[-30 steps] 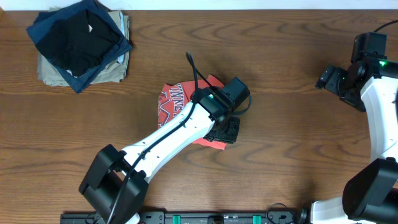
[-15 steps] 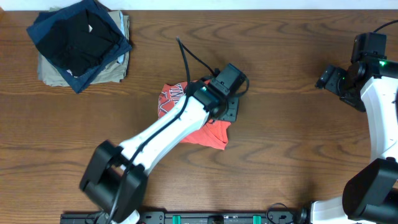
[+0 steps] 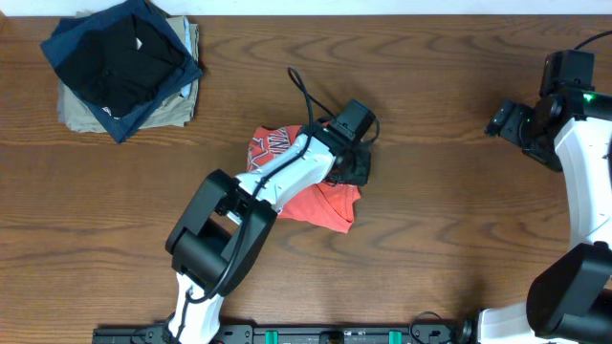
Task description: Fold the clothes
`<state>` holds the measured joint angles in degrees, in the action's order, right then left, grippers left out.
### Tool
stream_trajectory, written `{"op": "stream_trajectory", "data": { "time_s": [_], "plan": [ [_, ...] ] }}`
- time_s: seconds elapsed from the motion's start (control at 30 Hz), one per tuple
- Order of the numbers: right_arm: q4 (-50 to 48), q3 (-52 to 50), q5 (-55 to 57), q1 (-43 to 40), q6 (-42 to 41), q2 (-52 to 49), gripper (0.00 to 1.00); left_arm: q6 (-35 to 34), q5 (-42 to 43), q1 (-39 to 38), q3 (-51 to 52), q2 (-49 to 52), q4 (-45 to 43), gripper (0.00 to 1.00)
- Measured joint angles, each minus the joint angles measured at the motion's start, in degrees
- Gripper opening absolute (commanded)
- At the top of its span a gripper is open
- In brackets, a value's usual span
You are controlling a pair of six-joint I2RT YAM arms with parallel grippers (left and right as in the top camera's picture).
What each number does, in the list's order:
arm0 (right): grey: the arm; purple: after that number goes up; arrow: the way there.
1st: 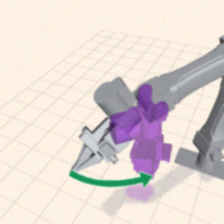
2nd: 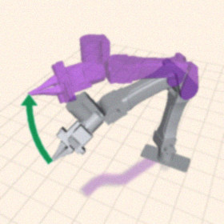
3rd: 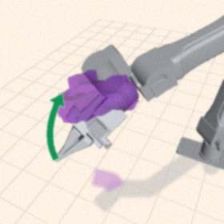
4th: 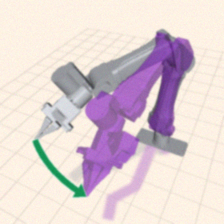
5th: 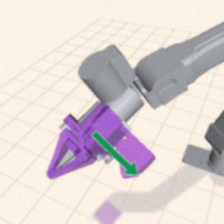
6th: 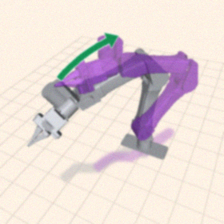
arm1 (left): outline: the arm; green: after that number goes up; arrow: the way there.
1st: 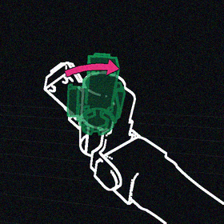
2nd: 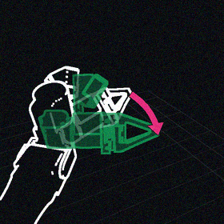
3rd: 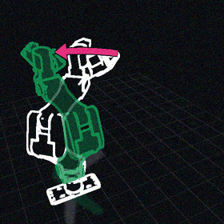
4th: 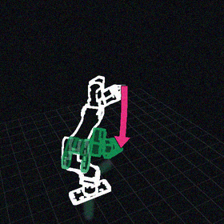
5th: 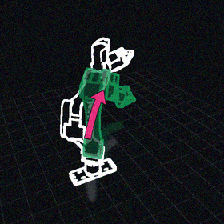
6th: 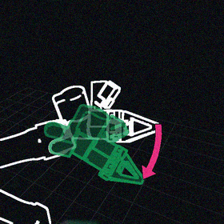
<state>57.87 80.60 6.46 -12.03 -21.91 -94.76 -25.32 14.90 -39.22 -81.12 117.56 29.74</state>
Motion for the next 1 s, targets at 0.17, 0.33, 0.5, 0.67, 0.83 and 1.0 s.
{"op": "stream_trajectory", "data": {
  "time_s": [0.17,0.33,0.5,0.67,0.83,1.0],
  "plan": [
    [0.0,0.0,0.0,0.0,0.0,0.0,0.99,2.0,1.0,0.1,0.0,-2.0,1.4,0.55],
    [0.0,0.0,0.0,0.0,0.0,0.0,0.99,4.4,-0.3,0.3,0.0,-9.9,2.2,0.61],
    [0.0,0.0,0.0,0.0,0.0,0.0,0.99,5.1,-5.9,3.5,-1.7,-16.9,5.2,0.53],
    [0.0,0.0,0.0,0.0,0.0,0.0,0.99,5.7,-8.4,11.6,-1.8,-15.6,9.1,0.3],
    [0.0,0.0,0.0,0.0,0.0,0.0,0.99,6.1,-6.8,18.8,-1.1,-9.8,11.4,0.28],
    [0.0,0.0,0.0,0.0,0.0,0.0,0.99,6.1,-5.4,20.9,-0.6,-2.8,13.8,0.29]
  ]
}}
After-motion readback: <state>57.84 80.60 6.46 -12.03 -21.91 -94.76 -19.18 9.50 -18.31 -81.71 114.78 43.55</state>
